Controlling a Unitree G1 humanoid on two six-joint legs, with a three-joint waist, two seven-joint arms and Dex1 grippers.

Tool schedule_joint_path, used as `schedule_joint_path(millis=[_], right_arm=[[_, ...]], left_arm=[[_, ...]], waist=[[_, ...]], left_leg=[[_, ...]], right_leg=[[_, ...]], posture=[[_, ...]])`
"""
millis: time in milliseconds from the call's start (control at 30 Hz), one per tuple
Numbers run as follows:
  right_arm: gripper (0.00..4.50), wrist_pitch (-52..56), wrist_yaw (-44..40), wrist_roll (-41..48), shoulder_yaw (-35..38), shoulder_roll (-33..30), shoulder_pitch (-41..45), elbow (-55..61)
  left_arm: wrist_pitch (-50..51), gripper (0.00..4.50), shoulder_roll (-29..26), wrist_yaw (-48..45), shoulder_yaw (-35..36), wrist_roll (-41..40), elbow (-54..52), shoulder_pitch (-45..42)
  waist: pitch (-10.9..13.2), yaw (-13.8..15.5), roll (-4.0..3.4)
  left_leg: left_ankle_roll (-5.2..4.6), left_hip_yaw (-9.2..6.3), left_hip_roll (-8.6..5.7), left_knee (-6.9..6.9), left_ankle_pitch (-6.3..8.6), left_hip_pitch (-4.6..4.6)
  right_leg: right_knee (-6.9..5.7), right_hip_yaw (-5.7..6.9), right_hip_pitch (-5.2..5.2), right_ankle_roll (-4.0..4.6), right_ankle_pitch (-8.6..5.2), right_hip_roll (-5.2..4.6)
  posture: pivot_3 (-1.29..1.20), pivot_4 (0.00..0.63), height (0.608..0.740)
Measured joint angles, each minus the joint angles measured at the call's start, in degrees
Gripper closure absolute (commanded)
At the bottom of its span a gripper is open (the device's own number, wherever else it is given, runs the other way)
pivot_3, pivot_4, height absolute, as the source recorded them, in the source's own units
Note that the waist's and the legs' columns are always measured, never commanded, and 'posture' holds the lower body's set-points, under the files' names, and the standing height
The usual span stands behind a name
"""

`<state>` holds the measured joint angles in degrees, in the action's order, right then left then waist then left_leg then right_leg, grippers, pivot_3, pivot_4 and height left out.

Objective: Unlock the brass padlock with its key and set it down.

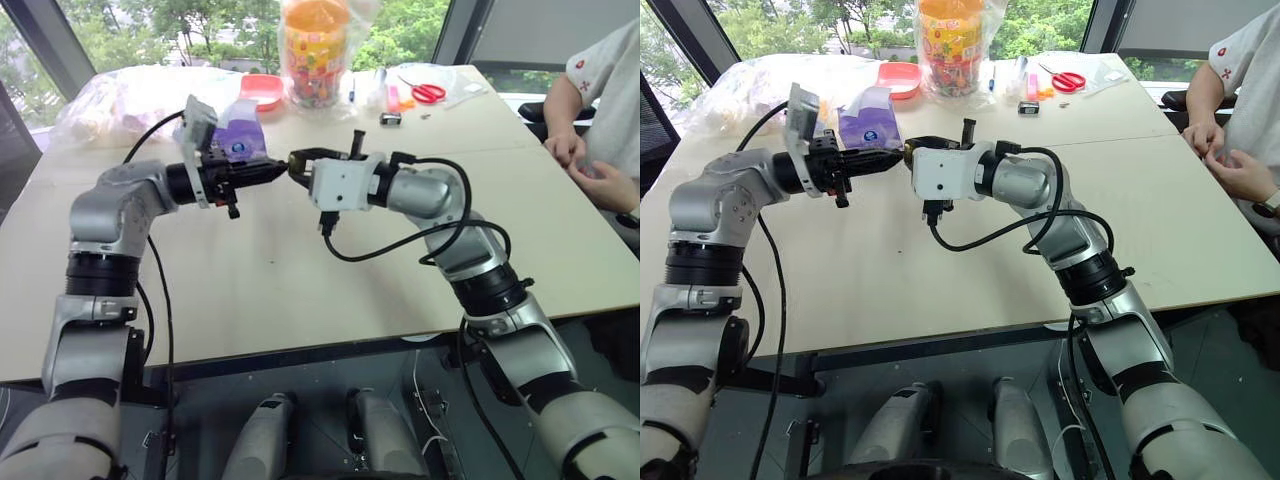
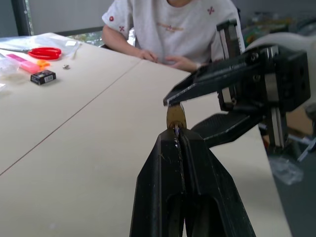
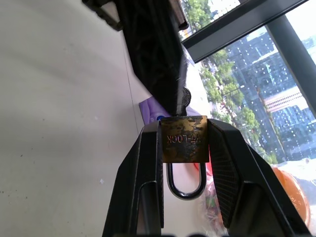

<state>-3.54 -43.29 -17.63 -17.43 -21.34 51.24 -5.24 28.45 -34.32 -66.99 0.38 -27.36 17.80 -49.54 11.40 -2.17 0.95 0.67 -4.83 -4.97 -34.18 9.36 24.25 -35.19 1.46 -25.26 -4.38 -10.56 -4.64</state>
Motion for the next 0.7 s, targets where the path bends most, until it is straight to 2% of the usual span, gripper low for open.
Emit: schedule_joint_path(millis=[67, 167, 233, 300, 400, 500, 600, 700], right_arm=[[3.77, 0.4, 0.0, 0.6, 0.0, 0.1, 0.0, 0.6], [3.77, 1.2, -0.5, 1.2, 0.0, 0.1, 0.1, 1.1], [3.77, 1.6, -0.7, 1.2, 0.0, 0.0, 0.1, 1.1], [3.77, 1.8, -1.0, 1.5, 0.0, 0.0, 0.1, 1.1], [3.77, 1.8, -1.1, 1.6, -0.2, 0.0, 0.1, 1.1], [3.77, 1.8, -1.0, 1.6, -0.2, -0.2, 0.1, 1.1], [3.77, 1.7, -1.0, 1.6, -0.2, -0.2, 0.1, 1.1], [3.77, 1.4, -0.9, 1.5, -0.2, -0.2, 0.1, 1.1]], left_arm=[[-5.9, 4.47, 0.0, 0.1, -1.4, 3.6, 0.2, 0.1], [-20.7, 4.47, 0.0, 0.6, -4.4, 11.4, 0.4, 0.8], [-25.0, 4.47, 0.1, 0.5, -5.3, 13.3, 0.6, 1.1], [-24.7, 4.47, 0.7, 0.5, -5.2, 12.8, 0.6, 1.0], [-13.8, 4.47, -0.2, -2.0, -4.1, 7.6, -0.6, 1.0], [-5.0, 3.63, -3.2, -4.0, -2.0, 3.7, -1.4, 1.0], [-0.2, 2.29, -3.8, -3.7, 0.1, 1.6, -0.9, 0.9], [2.3, 2.29, -3.2, -1.9, 1.3, 0.6, -0.5, 0.0]], waist=[[0.0, 0.1, 0.0], [0.0, 0.3, 0.0], [0.0, 0.5, 0.0], [0.0, 0.7, 0.0], [0.0, 0.7, 0.0], [0.0, 0.4, 0.0], [0.0, 0.4, 0.0], [0.0, 0.6, 0.0]], left_leg=[[0.0, 0.0, 0.0, 0.0, 0.0, 0.01], [-0.01, 0.01, 0.0, 0.0, 0.01, 0.02], [-0.01, 0.01, 0.0, 0.0, 0.01, 0.03], [-0.01, 0.01, 0.0, 0.0, 0.01, 0.04], [-0.03, 0.02, 0.01, -0.01, 0.0, 0.04], [-0.04, 0.0, 0.02, -0.01, 0.01, 0.05], [-0.04, -0.02, 0.01, -0.03, 0.0, 0.05], [-0.04, -0.02, 0.0, -0.04, 0.0, 0.06]], right_leg=[[0.01, 0.0, -0.01, 0.01, -0.01, -0.02], [0.03, -0.01, -0.01, 0.03, -0.01, -0.04], [0.03, 0.0, -0.02, 0.03, -0.01, -0.03], [0.02, 0.0, -0.04, 0.01, 0.0, -0.02], [0.01, 0.02, -0.04, -0.11, 0.03, 0.04], [0.0, 0.06, -0.04, -0.17, 0.0, 0.05], [0.0, 0.07, -0.02, -0.2, 0.02, 0.04], [0.0, 0.07, -0.01, -0.19, 0.03, 0.03]], posture=[[0.0, 0.15, 0.74], [0.0, 0.15, 0.74], [0.0, 0.15, 0.74], [0.0, 0.15, 0.74], [0.0, 0.15, 0.74], [0.0, 0.15, 0.74], [0.0, 0.15, 0.74], [0.0, 0.15, 0.74]])
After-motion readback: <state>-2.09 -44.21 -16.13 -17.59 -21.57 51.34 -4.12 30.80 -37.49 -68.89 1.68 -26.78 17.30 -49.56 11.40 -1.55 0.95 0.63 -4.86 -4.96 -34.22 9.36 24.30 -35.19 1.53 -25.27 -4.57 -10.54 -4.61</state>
